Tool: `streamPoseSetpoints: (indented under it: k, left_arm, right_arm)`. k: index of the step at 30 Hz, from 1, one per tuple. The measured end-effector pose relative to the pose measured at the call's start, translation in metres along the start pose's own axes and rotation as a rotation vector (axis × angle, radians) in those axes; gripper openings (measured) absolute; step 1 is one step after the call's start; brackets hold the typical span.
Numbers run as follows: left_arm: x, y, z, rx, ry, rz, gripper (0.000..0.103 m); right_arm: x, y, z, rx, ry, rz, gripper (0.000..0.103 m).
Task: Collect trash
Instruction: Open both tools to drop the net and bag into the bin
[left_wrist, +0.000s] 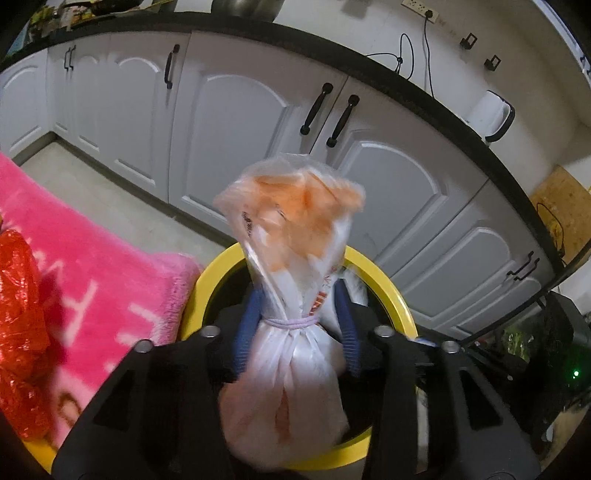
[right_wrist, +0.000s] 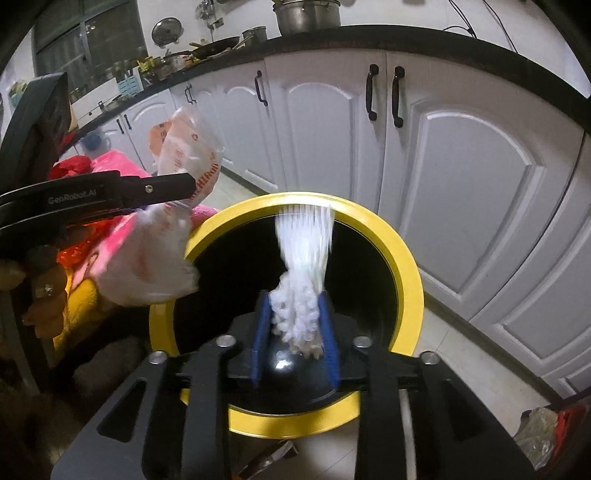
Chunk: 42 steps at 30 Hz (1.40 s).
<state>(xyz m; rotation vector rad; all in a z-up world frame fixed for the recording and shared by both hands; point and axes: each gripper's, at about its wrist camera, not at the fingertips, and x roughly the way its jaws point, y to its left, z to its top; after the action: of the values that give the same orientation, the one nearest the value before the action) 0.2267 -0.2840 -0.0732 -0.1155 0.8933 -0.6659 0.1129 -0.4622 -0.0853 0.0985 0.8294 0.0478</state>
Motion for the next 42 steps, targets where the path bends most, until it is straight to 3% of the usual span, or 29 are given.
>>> streamPoseSetpoints:
  k: [10, 20, 30, 42]
  left_arm:
    - [-0.014, 0.009, 0.000, -0.014, -0.027, 0.019, 0.066]
    - [-0.071, 0.026, -0.005, -0.048, -0.131, 0.102, 0.092]
    - [-0.135, 0.044, -0.016, -0.071, -0.239, 0.213, 0.092]
    - [-0.194, 0.075, -0.034, -0.110, -0.341, 0.305, 0.092]
  right_arm:
    - [-0.012, -0.005, 0.007, 0.013, -0.056, -0.026, 0.047]
    - [-0.038, 0.022, 0.024, -0.053, -0.150, -0.013, 0.060]
    - [-0.064, 0.073, 0.038, -0.201, -0.245, -0.004, 0.070]
    - [-0.076, 0.132, 0.050, -0.310, -0.290, 0.067, 0.074]
